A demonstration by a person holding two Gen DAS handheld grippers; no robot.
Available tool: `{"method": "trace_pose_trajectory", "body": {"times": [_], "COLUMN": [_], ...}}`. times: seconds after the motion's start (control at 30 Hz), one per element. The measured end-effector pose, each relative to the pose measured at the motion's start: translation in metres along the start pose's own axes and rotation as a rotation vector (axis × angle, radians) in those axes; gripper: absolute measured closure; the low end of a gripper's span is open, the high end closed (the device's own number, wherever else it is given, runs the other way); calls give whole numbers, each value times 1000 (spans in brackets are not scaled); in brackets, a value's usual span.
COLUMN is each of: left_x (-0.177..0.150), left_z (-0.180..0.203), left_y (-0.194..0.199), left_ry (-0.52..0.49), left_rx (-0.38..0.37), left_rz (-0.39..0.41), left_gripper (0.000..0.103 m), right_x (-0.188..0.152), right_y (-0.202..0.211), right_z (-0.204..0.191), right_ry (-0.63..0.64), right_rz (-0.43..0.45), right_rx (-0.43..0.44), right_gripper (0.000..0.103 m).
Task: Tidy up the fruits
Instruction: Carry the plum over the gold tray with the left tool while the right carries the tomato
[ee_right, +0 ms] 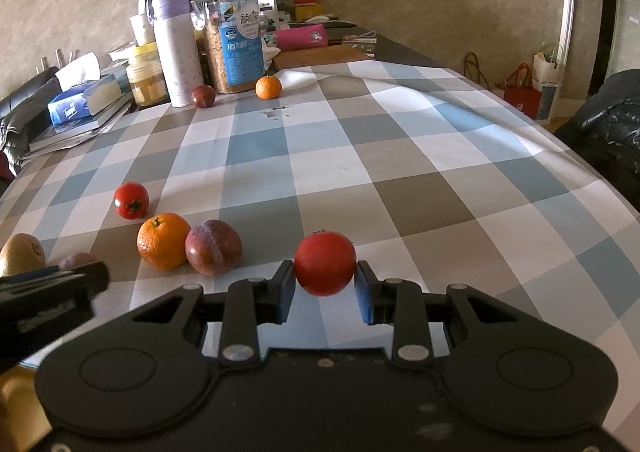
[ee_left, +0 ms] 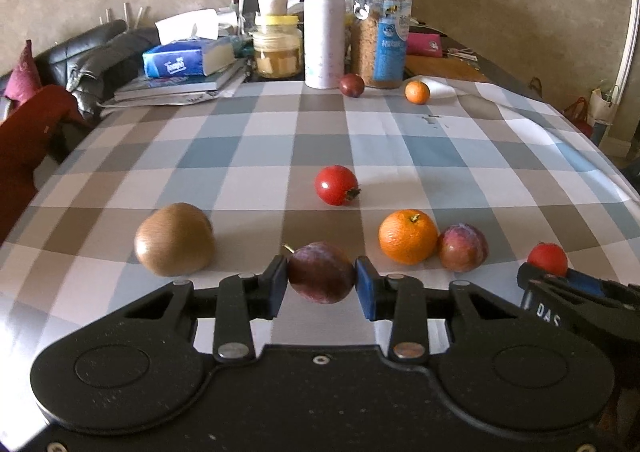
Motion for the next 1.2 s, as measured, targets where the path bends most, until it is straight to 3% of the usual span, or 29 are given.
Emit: {"method": "trace_pose_trajectory", "body": {"times": [0.4, 0.6, 0.73, 1.2], "left_x": [-4, -12, -20, -36], "left_z": [-11, -15, -20, -31], "left_y": [34, 48, 55, 70], "left_ry": [45, 37, 71, 109], "left_rx": [-5, 38, 15, 8], "left_rz": [-55, -91, -123, -141], "left_gripper": [57, 57, 57, 57], "right_x": [-1, -1, -1, 2], "right_y": [0, 0, -1, 6], "right_z": [0, 1, 2, 3], "right_ry": [8, 4, 4, -2], "right_rz": [2, 3, 3, 56], "right_rx": [-12, -21, -25, -29], "right_gripper": [71, 71, 71, 71]}}
Point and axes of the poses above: each gripper's, at about its wrist camera, not at the fingertips, and y roughly against the way its jaws point, z to its right, x to its top, the point moved 6 cm from there along -y, roughly the way its jaws point, and after that the axes turned 7 degrees about -x, right-handed, at the moved point
